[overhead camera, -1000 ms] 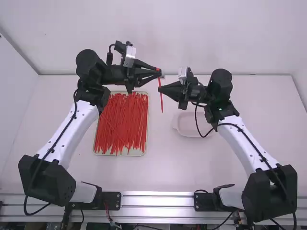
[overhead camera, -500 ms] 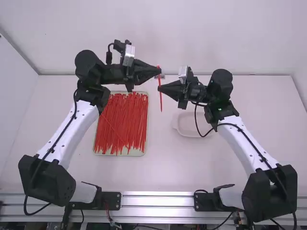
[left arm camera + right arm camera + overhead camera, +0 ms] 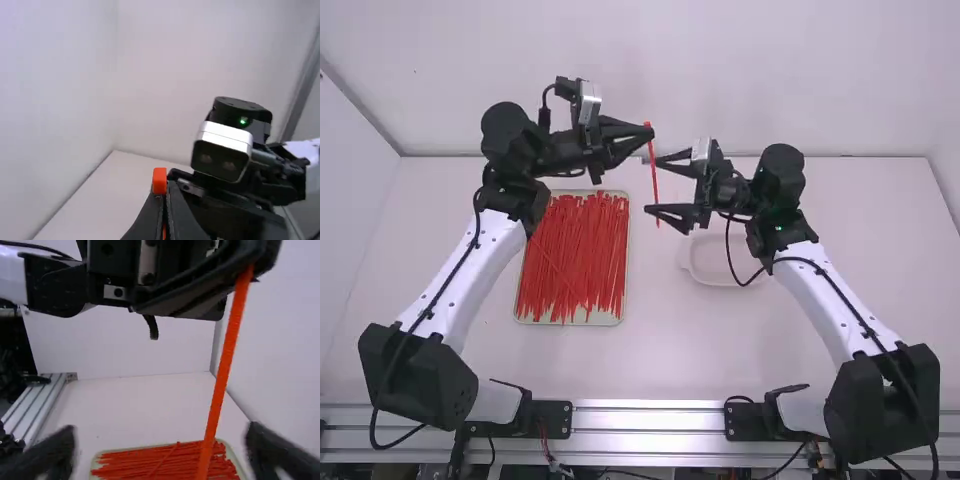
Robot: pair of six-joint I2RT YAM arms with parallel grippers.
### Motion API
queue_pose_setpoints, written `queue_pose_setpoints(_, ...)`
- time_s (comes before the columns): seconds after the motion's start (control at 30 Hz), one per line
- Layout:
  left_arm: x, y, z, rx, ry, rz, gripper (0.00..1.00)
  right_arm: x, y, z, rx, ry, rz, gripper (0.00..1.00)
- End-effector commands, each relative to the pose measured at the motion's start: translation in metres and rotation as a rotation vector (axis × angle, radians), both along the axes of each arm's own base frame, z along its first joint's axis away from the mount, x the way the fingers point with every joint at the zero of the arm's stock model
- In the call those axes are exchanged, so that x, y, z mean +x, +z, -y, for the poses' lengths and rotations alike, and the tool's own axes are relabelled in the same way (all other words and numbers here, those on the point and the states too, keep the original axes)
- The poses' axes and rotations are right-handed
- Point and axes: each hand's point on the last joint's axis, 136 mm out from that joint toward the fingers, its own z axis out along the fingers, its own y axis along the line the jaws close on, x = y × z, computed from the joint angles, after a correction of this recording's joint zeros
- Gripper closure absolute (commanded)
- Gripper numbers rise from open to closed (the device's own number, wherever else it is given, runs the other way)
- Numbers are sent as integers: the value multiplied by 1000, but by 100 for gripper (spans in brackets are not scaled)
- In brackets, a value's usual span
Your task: Fasten the cable tie
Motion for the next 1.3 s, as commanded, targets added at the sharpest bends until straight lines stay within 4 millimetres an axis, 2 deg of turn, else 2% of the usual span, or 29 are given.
queue_pose_setpoints(0.0,14,0,-11,-12,84,-13,98,1,13,4,8,-5,22,1)
queue_pose_setpoints(0.17,28,-8,-21,2,155,-34,98,8,9,13,0,-32,-3,1)
queue_pose_setpoints(0.2,37,-14,-26,10,206,-59,98,11,8,17,-2,-43,-10,1)
queue_pose_setpoints(0.27,42,-20,-27,22,239,-77,98,15,7,22,-3,-61,-14,1)
queue_pose_setpoints(0.47,56,-44,-31,66,282,-132,98,17,-8,27,-62,-70,87,1)
queue_pose_setpoints(0.73,97,-84,-48,55,358,-265,98,14,-31,28,-135,-61,161,1)
queue_pose_setpoints(0.9,122,-115,-62,19,384,-383,98,18,-40,30,-192,-79,284,1)
queue_pose_setpoints(1.03,132,-135,-72,0,405,-492,98,18,-42,30,-215,-74,386,1)
queue_pose_setpoints(1.17,133,-154,-78,-17,417,-643,98,17,-43,30,-242,-57,534,1)
queue_pose_setpoints(1.23,130,-157,-75,-25,395,-684,98,16,-43,28,-248,-48,590,1)
queue_pose_setpoints(1.27,123,-155,-68,-31,342,-708,98,14,-43,25,-255,-35,645,1)
